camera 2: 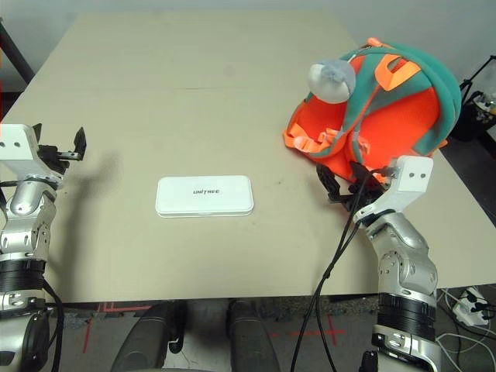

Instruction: Put the pencil case into the backpack and zip it.

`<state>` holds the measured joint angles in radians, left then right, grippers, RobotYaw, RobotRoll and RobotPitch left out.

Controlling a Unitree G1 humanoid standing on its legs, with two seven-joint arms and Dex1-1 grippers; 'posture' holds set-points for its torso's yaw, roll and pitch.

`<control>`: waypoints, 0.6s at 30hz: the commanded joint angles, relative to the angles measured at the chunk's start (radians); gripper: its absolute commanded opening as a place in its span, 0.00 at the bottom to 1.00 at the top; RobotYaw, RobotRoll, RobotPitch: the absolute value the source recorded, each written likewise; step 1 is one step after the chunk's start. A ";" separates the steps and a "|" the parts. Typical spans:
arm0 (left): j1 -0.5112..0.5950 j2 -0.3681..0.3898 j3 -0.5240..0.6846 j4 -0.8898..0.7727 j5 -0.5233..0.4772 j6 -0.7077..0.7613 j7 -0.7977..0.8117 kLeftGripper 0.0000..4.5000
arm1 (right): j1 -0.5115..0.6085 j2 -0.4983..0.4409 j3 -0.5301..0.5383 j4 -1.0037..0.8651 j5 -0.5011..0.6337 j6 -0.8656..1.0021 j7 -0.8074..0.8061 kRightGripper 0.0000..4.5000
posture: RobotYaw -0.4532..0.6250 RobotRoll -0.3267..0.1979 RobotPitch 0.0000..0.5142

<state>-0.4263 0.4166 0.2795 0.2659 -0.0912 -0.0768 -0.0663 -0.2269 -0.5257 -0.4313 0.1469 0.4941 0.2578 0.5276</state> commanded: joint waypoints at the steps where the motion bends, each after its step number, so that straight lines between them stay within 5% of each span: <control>1: 0.016 -0.020 0.005 -0.023 0.009 -0.020 0.023 1.00 | 0.014 -0.014 -0.036 0.039 -0.005 -0.006 -0.017 1.00 | 0.49 0.62 0.45; 7: -0.026 -0.034 -0.005 -0.088 -0.106 0.121 -0.082 1.00 | -0.036 -0.059 -0.021 -0.012 0.076 0.187 -0.010 1.00 | 0.50 0.62 0.41; 13: -0.123 0.115 0.020 -0.184 -0.429 0.579 -0.382 1.00 | -0.137 -0.157 0.002 -0.124 0.298 0.658 -0.006 1.00 | 0.52 0.62 0.33; 18: -0.260 0.229 0.076 -0.096 -0.702 1.063 -0.500 1.00 | -0.212 -0.202 0.056 -0.162 0.356 0.936 -0.041 1.00 | 0.49 0.62 0.32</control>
<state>-0.6678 0.6301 0.3395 0.1277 -0.7118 0.8334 -0.5298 -0.4304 -0.7191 -0.4120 0.0020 0.8257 1.0963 0.5028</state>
